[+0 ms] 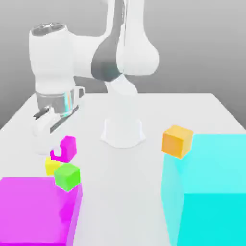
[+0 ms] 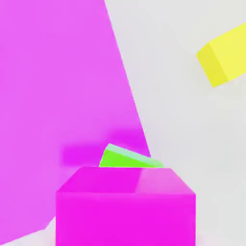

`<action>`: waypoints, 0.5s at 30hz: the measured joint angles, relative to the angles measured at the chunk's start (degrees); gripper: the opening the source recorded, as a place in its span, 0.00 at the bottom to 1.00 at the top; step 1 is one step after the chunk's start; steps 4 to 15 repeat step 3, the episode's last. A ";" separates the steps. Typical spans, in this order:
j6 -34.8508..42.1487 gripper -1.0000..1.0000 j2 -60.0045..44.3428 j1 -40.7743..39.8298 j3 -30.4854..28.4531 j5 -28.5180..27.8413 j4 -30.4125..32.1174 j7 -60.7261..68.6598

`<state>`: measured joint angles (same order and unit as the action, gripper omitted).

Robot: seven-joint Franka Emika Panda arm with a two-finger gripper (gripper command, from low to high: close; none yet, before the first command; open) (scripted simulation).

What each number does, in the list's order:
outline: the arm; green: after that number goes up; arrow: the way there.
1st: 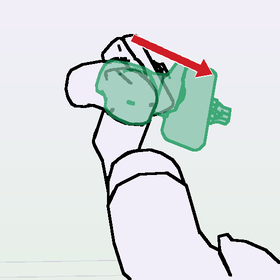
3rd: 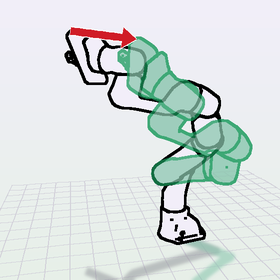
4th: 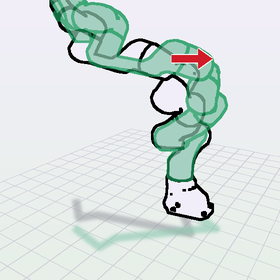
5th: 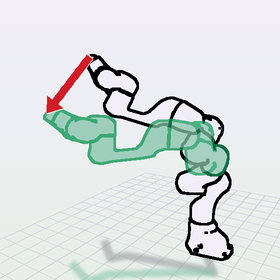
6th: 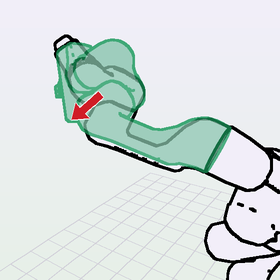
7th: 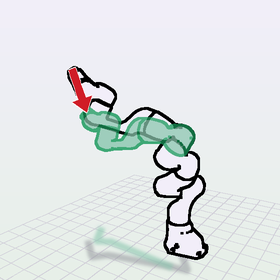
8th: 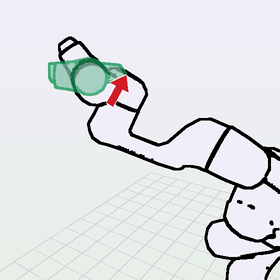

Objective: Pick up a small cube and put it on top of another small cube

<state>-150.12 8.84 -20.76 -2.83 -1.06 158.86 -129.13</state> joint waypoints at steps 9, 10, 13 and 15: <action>-1.28 1.00 -1.05 0.05 -0.02 0.17 0.22 0.14; -1.28 1.00 -1.05 0.05 -0.02 0.17 0.22 0.14; -1.28 1.00 -1.05 0.05 -0.02 0.17 0.22 0.14; -1.28 1.00 -1.05 0.05 -0.02 0.17 0.22 0.14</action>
